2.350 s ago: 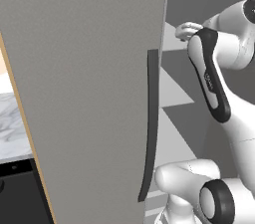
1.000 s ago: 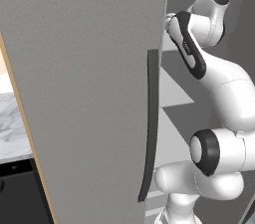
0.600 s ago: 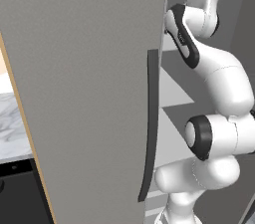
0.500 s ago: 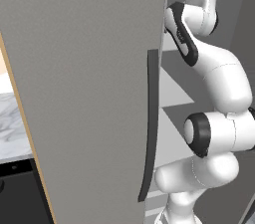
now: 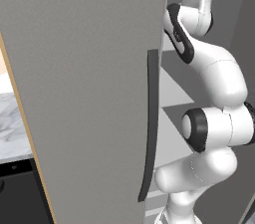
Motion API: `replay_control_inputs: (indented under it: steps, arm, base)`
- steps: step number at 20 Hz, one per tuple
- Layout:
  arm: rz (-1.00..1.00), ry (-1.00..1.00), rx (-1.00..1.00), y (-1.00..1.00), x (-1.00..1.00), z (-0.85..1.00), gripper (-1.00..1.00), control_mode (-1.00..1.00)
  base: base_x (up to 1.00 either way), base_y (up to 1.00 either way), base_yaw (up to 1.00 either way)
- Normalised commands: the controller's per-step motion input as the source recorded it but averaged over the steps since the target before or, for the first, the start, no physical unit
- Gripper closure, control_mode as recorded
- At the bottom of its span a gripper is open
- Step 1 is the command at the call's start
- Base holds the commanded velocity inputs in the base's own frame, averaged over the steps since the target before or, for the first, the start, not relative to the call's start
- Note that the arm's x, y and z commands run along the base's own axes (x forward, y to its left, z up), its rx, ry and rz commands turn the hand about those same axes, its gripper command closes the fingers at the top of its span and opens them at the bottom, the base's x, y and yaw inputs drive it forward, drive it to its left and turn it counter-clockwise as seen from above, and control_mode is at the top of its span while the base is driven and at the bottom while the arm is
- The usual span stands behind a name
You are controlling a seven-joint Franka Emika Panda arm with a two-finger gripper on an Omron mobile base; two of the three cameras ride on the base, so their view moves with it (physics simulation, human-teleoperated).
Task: Take the mango, mushroom, and squash from the freezer and place them in the bowl on the counter.
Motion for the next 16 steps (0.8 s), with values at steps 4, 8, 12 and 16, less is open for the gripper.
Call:
replay_control_inputs:
  steps: [4, 8, 12, 16]
  arm:
    - [0.0, 0.0, 0.0, 0.01, 0.23, -0.01, -1.0, -1.0]
    - [0.0, 0.02, 0.0, 0.0, 0.26, 0.0, -1.0, -1.0]
    - [0.0, 0.03, 0.0, 0.0, 0.28, 0.0, -1.0, -1.0]
    - [0.0, 0.05, 0.0, 0.01, 0.27, 0.0, -1.0, -1.0]
  base:
    - [0.0, 0.0, 0.0]
    - [0.0, 0.0, 0.0]
    - [0.0, 0.0, 0.0]
    - [0.0, 0.0, 0.0]
